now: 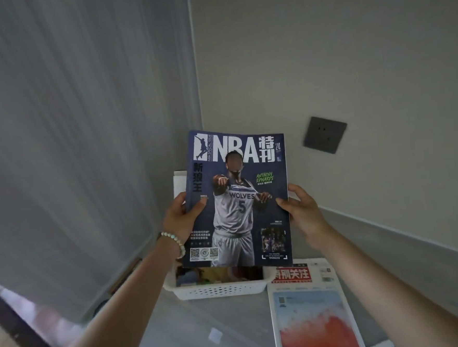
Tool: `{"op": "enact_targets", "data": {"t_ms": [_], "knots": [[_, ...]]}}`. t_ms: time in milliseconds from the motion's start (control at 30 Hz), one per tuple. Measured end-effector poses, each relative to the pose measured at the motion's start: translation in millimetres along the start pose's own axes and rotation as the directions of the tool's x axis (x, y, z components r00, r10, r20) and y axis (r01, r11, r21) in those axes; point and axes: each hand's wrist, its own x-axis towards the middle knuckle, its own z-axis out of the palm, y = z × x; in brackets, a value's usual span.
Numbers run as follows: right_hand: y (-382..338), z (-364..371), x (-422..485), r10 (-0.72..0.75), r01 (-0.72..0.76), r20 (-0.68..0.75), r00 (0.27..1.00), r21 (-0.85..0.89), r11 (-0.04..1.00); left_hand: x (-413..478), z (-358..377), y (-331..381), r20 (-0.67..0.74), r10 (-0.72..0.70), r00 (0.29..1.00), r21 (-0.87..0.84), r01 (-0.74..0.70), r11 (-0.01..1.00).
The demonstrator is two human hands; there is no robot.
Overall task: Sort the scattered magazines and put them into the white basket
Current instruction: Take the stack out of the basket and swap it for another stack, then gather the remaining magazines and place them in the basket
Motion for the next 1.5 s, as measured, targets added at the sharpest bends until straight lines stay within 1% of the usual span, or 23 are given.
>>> {"op": "enact_targets", "data": {"t_ms": [67,133,200,367,467,500,567,667,767,900,967,1000,1067,1133,1200,1333,1400,1500], "knots": [[14.0,19.5,14.2,-0.02,0.02,0.007,1.0,-0.011,1.0,12.8,-17.7,-10.9,0.021,-0.063,0.998,-0.009,0.064,0.998],[29.2,29.3,24.6,-0.021,0.022,0.011,1.0,-0.034,0.999,19.2,-29.4,-23.8,0.0,-0.072,0.997,0.012,0.072,0.997],[44.3,31.1,31.4,-0.021,0.021,0.011,1.0,-0.07,0.997,19.6,-35.8,-35.8,-0.012,-0.069,0.998,0.087,0.07,0.994],[73.4,24.9,31.6,0.02,-0.026,-0.025,0.999,-0.28,0.96,12.2,-39.7,-60.9,-0.044,-0.06,0.997,0.279,0.07,0.958],[83.2,21.2,27.0,-0.006,-0.011,-0.042,0.999,-0.394,0.919,5.1,-40.6,-70.5,-0.093,-0.044,0.995,0.286,0.069,0.956],[84.4,20.4,25.8,-0.009,-0.012,-0.05,0.999,-0.399,0.917,3.6,-40.3,-71.5,-0.122,-0.028,0.992,0.278,0.061,0.959],[85.7,20.3,24.1,0.001,-0.025,-0.067,0.998,-0.355,0.935,0.1,-37.1,-70.9,-0.196,0.018,0.98,0.29,0.04,0.956],[86.0,18.3,19.6,0.03,-0.054,-0.09,0.995,-0.276,0.96,-5.9,-26.5,-66.9,-0.313,0.119,0.942,0.318,-0.014,0.948],[83.6,6.9,10.2,0.038,-0.069,-0.126,0.991,-0.25,0.966,-14.6,-11.9,-61.6,-0.331,0.171,0.928,0.3,-0.068,0.952],[77.3,-26.3,-11.4,0.071,-0.098,-0.144,0.987,-0.189,0.977,-37.1,18.7,-53.2,-0.209,0.229,0.951,0.4,-0.13,0.907],[74.6,-51.4,-26.5,0.092,-0.121,-0.169,0.981,-0.167,0.979,-51.4,42.3,-49.9,-0.119,0.227,0.967,0.403,-0.162,0.901],[73.3,-66.5,-35.2,0.102,-0.129,-0.169,0.98,-0.156,0.979,-59.9,56.9,-48.4,-0.057,0.198,0.978,0.373,-0.163,0.913],[70.8,-100.6,-56.9,0.116,-0.139,-0.142,0.983,-0.169,0.976,-81.4,91.0,-47.5,0.126,0.084,0.988,0.311,-0.12,0.943],[69.9,-140.0,-83.5,0.139,-0.163,-0.132,0.981,-0.191,0.968,-105.6,129.3,-55.3,0.28,-0.041,0.959,0.328,-0.055,0.943],[71.0,-185.3,-114.6,0.166,-0.199,-0.182,0.969,-0.183,0.963,-130.7,170.2,-66.6,0.34,-0.118,0.933,0.365,-0.016,0.931],[70.5,-287.7,-182.5,0.216,-0.273,-0.33,0.919,-0.136,0.952,-184.5,254.0,-83.3,0.418,-0.171,0.892,0.458,-0.044,0.888],[71.4,-343.3,-218.8,0.231,-0.303,-0.39,0.891,-0.133,0.944,-214.0,295.8,-90.0,0.47,-0.212,0.857,0.494,-0.056,0.868],[74.2,-417.0,-273.6,0.229,-0.345,-0.504,0.833,-0.15,0.926,-255.4,354.3,-99.2,0.539,-0.251,0.804,0.484,-0.051,0.873]]}}
